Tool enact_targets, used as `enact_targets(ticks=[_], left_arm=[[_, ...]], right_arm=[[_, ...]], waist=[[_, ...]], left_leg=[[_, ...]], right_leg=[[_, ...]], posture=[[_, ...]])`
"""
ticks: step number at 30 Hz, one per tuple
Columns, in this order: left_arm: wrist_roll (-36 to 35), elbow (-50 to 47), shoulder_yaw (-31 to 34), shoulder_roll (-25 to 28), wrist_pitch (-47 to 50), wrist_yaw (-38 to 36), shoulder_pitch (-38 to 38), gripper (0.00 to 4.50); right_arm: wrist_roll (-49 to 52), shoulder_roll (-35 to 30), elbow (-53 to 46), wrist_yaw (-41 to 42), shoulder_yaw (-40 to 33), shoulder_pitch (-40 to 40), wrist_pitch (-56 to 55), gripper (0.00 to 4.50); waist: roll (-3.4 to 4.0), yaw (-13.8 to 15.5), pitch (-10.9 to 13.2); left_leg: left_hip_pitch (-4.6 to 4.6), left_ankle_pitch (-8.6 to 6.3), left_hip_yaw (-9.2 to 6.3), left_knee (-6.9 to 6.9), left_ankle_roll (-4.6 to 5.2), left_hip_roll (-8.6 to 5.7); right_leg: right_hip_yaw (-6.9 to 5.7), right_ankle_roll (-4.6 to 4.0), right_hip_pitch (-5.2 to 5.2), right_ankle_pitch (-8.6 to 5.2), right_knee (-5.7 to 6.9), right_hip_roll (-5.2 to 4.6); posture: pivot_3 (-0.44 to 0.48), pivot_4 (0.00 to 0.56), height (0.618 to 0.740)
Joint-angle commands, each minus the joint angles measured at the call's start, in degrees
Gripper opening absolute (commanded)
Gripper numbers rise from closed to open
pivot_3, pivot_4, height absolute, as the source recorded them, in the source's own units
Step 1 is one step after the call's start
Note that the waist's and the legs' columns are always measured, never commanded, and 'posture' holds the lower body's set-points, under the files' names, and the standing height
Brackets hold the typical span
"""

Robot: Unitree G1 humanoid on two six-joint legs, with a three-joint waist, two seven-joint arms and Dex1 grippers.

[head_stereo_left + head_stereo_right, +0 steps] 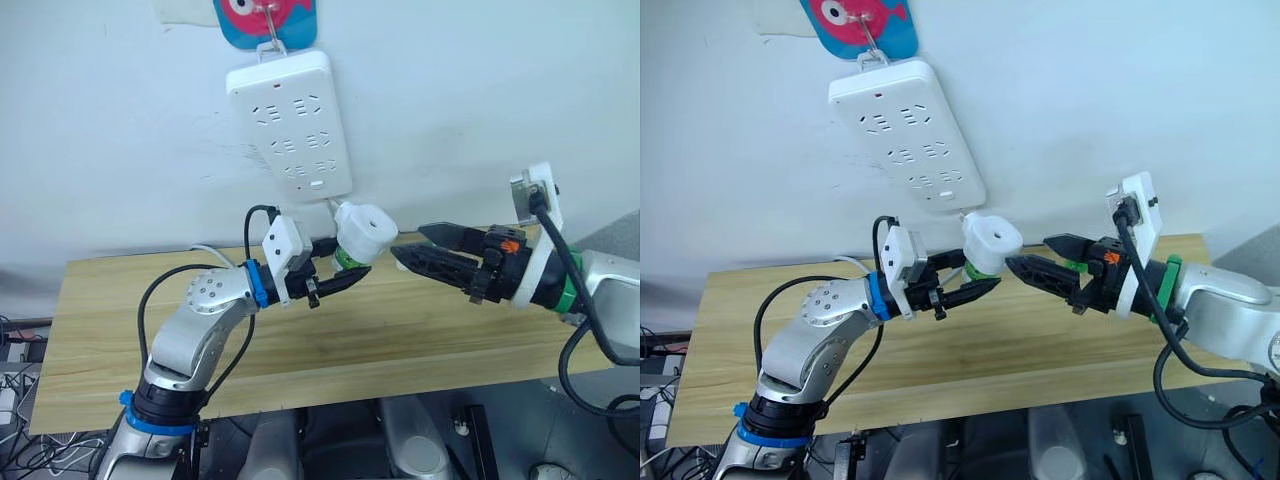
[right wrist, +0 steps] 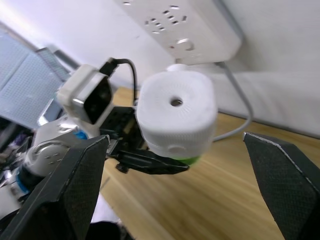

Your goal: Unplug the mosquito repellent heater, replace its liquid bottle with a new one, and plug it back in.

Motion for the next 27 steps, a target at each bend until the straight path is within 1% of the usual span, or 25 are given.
enact_targets(ticks=[1, 8, 17, 27], left_arm=[[-1.70, -3.00, 0.75, -1.15, -0.30, 1.33, -0.25, 2.24], [-1.69, -3.01, 0.35, -2.30, -0.63, 2.71, -1.07, 2.24], [-3.32, -3.86, -0.73, -2.53, 0.65, 2.86, -2.13, 2.24], [-4.16, -4.92, -0.99, -2.81, 2.28, 3.18, -2.97, 2.24]], right_arm=[[-2.52, 1.32, -3.29, -2.30, 1.10, -0.46, -3.20, 4.48], [-5.57, 4.18, -4.03, -5.51, 4.58, -1.78, -5.40, 4.48], [-6.97, 6.64, -4.33, -5.86, 7.67, -4.75, -5.92, 4.48], [-9.19, 8.10, -3.13, -5.15, 9.75, -6.28, -5.21, 4.48]], waist=[[0.00, 0.00, 0.00], [0.00, -0.04, 0.00], [0.00, -0.05, 0.00], [0.00, -0.04, 0.00]], left_leg=[[0.00, 0.00, 0.00, 0.00, 0.00, 0.00], [0.00, 0.00, -0.02, 0.00, 0.00, 0.00], [0.00, 0.00, -0.03, 0.00, 0.00, 0.01], [0.00, 0.00, -0.05, -0.01, 0.00, 0.01]], right_leg=[[0.00, 0.00, 0.00, 0.00, 0.00, 0.01], [0.00, 0.00, 0.00, 0.00, 0.01, 0.05], [0.01, 0.00, 0.00, 0.00, 0.00, 0.06], [0.00, 0.00, 0.01, 0.00, 0.01, 0.06]], posture=[[-0.347, 0.325, 0.740], [-0.347, 0.323, 0.740], [-0.345, 0.327, 0.740], [-0.345, 0.327, 0.740]])
